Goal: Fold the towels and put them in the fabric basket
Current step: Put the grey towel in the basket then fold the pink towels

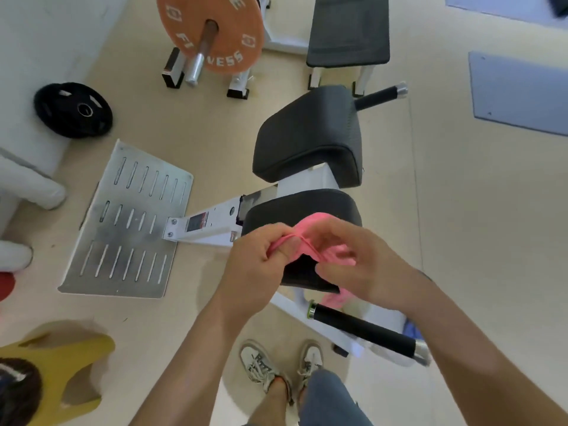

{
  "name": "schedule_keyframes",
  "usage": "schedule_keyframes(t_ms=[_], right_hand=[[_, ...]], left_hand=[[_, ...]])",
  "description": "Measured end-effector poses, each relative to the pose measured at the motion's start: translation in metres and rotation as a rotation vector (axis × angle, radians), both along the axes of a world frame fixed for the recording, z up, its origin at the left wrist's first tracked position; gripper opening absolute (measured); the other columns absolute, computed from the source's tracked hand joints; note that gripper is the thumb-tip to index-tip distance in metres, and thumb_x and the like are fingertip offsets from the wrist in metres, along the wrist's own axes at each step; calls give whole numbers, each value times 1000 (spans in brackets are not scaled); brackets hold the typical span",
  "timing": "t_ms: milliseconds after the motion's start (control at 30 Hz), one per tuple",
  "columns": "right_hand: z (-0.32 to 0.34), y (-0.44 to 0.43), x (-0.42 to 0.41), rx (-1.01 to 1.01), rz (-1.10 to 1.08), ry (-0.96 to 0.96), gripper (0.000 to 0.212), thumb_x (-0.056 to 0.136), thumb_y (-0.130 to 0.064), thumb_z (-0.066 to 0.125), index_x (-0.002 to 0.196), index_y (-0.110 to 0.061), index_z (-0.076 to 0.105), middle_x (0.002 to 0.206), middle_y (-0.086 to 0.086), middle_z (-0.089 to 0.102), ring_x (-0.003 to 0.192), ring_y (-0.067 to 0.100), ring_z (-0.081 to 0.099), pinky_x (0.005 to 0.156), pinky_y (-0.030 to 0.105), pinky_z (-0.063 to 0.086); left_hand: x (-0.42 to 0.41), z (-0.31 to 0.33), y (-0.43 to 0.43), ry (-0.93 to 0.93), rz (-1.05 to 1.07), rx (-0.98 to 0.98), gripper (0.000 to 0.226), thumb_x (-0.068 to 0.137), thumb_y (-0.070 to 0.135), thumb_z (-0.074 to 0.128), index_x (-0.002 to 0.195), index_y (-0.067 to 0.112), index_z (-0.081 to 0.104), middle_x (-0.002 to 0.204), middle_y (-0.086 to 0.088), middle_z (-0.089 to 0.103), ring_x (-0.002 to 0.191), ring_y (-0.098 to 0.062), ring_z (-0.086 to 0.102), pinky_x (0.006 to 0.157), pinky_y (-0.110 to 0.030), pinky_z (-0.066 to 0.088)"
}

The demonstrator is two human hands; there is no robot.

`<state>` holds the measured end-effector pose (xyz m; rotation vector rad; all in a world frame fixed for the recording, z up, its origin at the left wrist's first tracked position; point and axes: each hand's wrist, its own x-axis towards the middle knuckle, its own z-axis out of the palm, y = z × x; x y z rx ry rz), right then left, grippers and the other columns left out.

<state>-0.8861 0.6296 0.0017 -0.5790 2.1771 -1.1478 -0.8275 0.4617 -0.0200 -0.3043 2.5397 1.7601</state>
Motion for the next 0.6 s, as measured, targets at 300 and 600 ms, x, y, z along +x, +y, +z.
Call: schedule_keyframes(t_ms=[300, 600], right_hand=[[80, -30, -14, -13, 193, -59, 16, 69, -18, 53, 68, -2, 53, 58, 11, 44, 54, 13, 40, 54, 34, 35], [154, 1, -85, 370, 873, -234, 16, 82, -40, 70, 97, -36, 74, 121, -5, 67, 117, 16, 58, 107, 41, 40]], left_hand=[[-1, 120, -36, 196, 319, 259, 34, 100, 17, 45, 67, 19, 49, 60, 11, 45, 57, -5, 40, 54, -20, 35], [-27, 157, -59, 183, 802, 380, 30, 102, 28, 42, 74, 23, 55, 57, 13, 57, 51, 3, 54, 54, -22, 47]])
